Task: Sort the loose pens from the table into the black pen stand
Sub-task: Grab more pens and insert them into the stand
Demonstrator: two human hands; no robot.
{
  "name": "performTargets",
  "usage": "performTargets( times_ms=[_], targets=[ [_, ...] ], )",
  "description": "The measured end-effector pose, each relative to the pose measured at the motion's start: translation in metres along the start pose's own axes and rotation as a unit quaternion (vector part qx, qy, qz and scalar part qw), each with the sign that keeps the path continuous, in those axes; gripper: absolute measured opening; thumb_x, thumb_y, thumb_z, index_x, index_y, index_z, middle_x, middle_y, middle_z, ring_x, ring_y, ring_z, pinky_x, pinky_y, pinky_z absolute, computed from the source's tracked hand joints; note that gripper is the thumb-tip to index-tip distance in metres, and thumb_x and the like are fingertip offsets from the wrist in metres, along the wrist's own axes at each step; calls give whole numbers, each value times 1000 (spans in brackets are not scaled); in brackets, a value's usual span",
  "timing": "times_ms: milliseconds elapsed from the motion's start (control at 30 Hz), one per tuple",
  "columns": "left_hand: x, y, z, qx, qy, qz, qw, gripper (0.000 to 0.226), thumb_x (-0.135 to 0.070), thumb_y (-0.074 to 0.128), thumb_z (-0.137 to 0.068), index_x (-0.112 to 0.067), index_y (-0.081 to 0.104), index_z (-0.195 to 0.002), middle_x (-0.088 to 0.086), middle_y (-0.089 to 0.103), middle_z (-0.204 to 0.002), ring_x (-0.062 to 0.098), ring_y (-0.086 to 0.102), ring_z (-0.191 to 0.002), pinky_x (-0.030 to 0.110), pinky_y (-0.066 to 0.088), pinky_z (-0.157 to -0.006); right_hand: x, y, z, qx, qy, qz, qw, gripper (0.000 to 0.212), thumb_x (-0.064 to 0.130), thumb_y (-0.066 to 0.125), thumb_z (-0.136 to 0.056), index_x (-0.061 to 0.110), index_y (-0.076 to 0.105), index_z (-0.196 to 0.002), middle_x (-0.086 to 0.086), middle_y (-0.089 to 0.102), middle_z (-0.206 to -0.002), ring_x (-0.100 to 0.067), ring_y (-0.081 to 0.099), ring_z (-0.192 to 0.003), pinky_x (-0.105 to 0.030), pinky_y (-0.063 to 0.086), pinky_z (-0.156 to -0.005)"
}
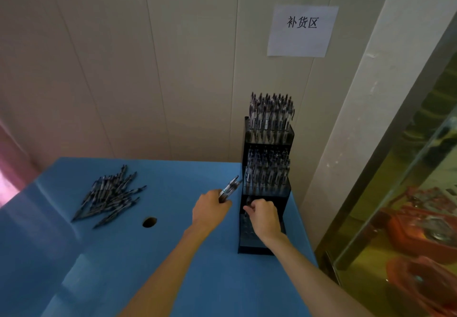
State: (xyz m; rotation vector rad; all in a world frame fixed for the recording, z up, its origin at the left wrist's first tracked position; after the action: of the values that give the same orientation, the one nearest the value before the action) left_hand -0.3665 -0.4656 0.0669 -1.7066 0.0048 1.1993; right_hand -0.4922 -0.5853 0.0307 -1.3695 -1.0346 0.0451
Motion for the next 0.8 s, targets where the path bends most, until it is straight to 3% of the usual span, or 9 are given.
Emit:
performTargets(
  times_ms=[133, 300, 400, 500, 600, 667, 800],
  targets=[
    [2, 0, 0, 0, -4, -4, 1000, 28, -24, 61, -84, -21, 40, -66, -4, 44, -57, 15, 38, -49, 24, 28, -48, -3, 6, 0, 16, 33, -16, 999, 33, 25, 68, -94, 6, 63, -67, -1, 61, -60, -10, 58, -54, -27, 50, -52],
    [4, 0, -1, 4, -2, 1, 1000, 29, -24, 62, -83, -21, 39, -65, -3, 43, -58, 17, 38, -51, 25, 29, -50, 1, 3, 0, 42, 42, 11, 998, 45, 22, 67, -93, 13, 47, -54, -1, 53, -55, -12, 50, -50, -27, 40, -47],
    [6, 5, 0, 8, -5, 1, 1000, 30, -24, 62, -84, -21, 40, -65, -2, 45, -58, 17, 40, -52, 25, 30, -50, -3, 2, 2, 48, 68, -3, 997, 41, 22, 70, -89, 9, 55, -54, -2, 55, -54, -15, 54, -50, -30, 47, -50],
    [8, 10, 2, 15, -3, 0, 1000, 30, -24, 63, -84, -22, 40, -65, -3, 46, -58, 17, 41, -52, 26, 30, -50, 3, -4, 6, 47, 76, -166, 982, 21, 14, 68, -89, 8, 72, -69, -2, 71, -64, -18, 69, -62, -35, 61, -64],
    [7, 15, 2, 21, -4, -4, 1000, 28, -25, 65, -84, -21, 44, -66, -2, 49, -60, 17, 45, -53, 27, 35, -51, 19, -12, 13, 79, 109, -391, 910, 10, 8, 67, -90, 10, 76, -95, -4, 77, -85, -18, 73, -79, -28, 60, -74],
    [5, 19, 3, 30, -6, 1, 1000, 27, -25, 65, -85, -20, 46, -66, -2, 51, -60, 18, 47, -54, 28, 37, -52, 26, -17, 14, 91, 108, -445, 884, 11, 9, 68, -91, 11, 75, -100, -4, 77, -93, -15, 73, -84, -30, 60, -79],
    [5, 24, 5, 32, -8, -1, 999, 27, -24, 63, -84, -20, 43, -65, -1, 51, -61, 19, 48, -55, 28, 35, -52, 28, -24, 17, 82, 104, -477, 869, 13, 15, 67, -95, 10, 75, -104, -2, 78, -97, -16, 73, -90, -33, 59, -83]
  ],
)
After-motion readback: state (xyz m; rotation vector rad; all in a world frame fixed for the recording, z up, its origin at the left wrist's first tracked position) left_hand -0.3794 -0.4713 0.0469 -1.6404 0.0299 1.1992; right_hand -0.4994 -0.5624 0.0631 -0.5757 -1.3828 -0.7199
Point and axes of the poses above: each hand's wrist, its own z-axis away from the middle knuckle, its own y-axis out of the palm, x = y × z, the point moved 5 cm from there along -z, towards the middle knuckle
